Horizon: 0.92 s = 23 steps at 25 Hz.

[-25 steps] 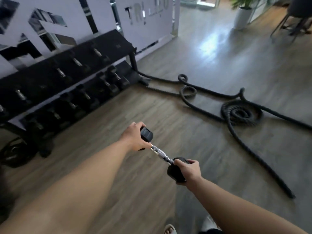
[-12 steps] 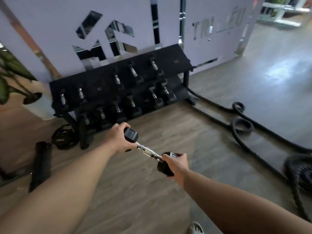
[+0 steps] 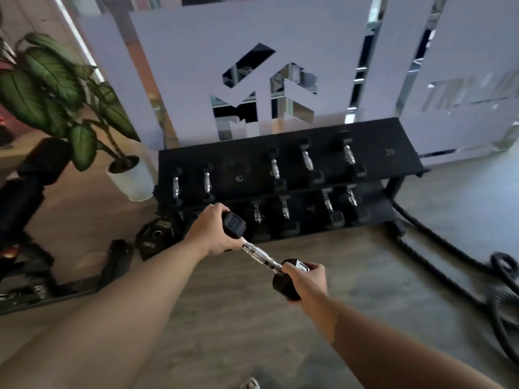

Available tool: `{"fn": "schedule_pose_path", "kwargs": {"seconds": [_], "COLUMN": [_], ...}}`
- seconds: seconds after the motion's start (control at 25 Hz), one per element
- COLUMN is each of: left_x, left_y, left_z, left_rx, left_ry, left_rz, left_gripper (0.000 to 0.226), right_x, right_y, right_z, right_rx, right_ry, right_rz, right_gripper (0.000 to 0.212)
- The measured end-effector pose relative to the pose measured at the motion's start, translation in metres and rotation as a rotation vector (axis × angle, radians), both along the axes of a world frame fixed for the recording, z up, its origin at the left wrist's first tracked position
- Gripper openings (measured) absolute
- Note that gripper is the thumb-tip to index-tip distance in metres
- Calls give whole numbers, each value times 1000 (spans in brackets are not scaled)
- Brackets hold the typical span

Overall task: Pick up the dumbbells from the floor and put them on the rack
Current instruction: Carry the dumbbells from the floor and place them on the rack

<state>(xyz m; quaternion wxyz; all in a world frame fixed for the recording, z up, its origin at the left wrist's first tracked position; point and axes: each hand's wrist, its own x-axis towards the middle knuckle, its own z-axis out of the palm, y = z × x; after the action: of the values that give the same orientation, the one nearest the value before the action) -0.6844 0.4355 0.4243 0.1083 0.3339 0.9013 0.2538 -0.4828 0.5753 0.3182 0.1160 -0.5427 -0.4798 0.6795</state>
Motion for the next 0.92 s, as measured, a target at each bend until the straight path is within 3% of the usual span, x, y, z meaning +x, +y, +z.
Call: {"fn": "schedule_pose_path", "kwargs": {"seconds": [0.44,0.68,0.92], "left_x": [-251,-365,-484], "left_y": [76,133,201], "left_z": [-34,-55,-97], "left_rx": [-98,-129,-245], "left_ry": [-58,24,-61], "left_rz": [-47,-1,-193], "left_gripper": [74,75,76], "right_x": [-243,-363,-453], "right_y": [65,124,141], "right_z": [-38,-57,-106], "right_rx": [-107,-110,-175], "right_ry": [-27,-33,-119], "right_rz": [-43,-41,-201], "right_gripper": [75,78,79]}}
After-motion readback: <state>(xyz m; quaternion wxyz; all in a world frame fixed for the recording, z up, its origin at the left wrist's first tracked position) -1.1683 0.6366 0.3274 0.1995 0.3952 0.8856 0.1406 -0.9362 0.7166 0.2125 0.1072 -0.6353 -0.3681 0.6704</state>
